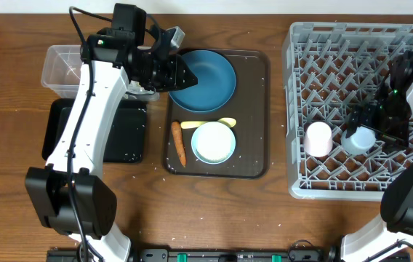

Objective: Sort waste into correct bins and load items into the dishwasher rack
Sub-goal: 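Carry the light blue cup into the rack beside the pink cup, then move the left gripper over the light blue bowl of rice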

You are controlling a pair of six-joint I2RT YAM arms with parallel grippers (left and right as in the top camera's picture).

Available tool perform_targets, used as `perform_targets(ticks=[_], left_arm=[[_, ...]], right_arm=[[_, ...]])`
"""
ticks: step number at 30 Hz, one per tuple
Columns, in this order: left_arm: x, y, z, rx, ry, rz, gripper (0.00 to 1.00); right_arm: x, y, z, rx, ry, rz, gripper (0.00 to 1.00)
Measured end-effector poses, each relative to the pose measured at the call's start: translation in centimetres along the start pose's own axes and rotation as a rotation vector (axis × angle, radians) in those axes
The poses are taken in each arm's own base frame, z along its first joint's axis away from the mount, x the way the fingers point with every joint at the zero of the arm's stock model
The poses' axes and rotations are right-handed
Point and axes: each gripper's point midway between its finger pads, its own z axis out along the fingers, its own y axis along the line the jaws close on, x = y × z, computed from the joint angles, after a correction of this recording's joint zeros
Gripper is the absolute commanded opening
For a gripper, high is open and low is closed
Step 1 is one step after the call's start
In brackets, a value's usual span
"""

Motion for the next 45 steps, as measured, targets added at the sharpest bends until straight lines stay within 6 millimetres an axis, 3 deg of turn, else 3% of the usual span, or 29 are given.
perform_targets(ticks=[5, 9, 13, 16, 21, 24, 28, 33, 35, 40, 45], left_arm=[[0.0, 0.0, 0.0, 0.000, 0.000, 0.000, 0.21], [0.0, 0.0, 0.0, 0.000, 0.000, 0.000, 0.21], [0.0, 0.0, 0.0, 0.000, 0.000, 0.000, 0.21], [0.0, 0.0, 0.0, 0.000, 0.001, -0.001, 0.21], [0.9, 0.4, -0.4, -0.047, 0.021, -0.018, 0.21], [2.3, 0.4, -1.5, -0.131, 0.036, -0.023, 0.21], [4.6, -2.0, -2.3, -0.233, 0.055, 0.049, 0.21], [7.2, -4.8, 0.2, -0.363, 0.096, 0.162, 0.21], [8.0, -4.2, 1.2, -0.437, 0.112, 0.146, 0.21], [9.2, -0.6, 3.0, -0.590, 0.127, 0.011, 0.21], [10.2, 1.8, 4.4, -0.648, 0.112, -0.097, 0.21]], right_arm=[[-0.9, -0.1, -1.1, 0.006, -0.044, 0.012, 0.90], [-2.9, 0.0, -4.8, -0.003, -0.165, 0.028, 0.91], [-3.4, 0.5, -9.0, -0.026, -0.280, 0.019, 0.93], [-3.1, 2.2, -11.9, -0.063, -0.374, -0.028, 0.94], [-1.7, 7.1, -15.2, -0.148, -0.497, -0.165, 0.95], [-0.9, 10.1, -15.9, -0.183, -0.531, -0.251, 0.95], [-0.2, 13.0, -16.2, -0.214, -0.553, -0.330, 0.94], [-0.2, 14.1, -16.5, -0.232, -0.569, -0.354, 0.93], [-0.2, 14.1, -16.5, -0.232, -0.568, -0.354, 0.93], [0.0, 14.4, -16.5, -0.246, -0.564, -0.361, 0.93], [0.2, 15.4, -16.0, -0.256, -0.562, -0.386, 0.93]])
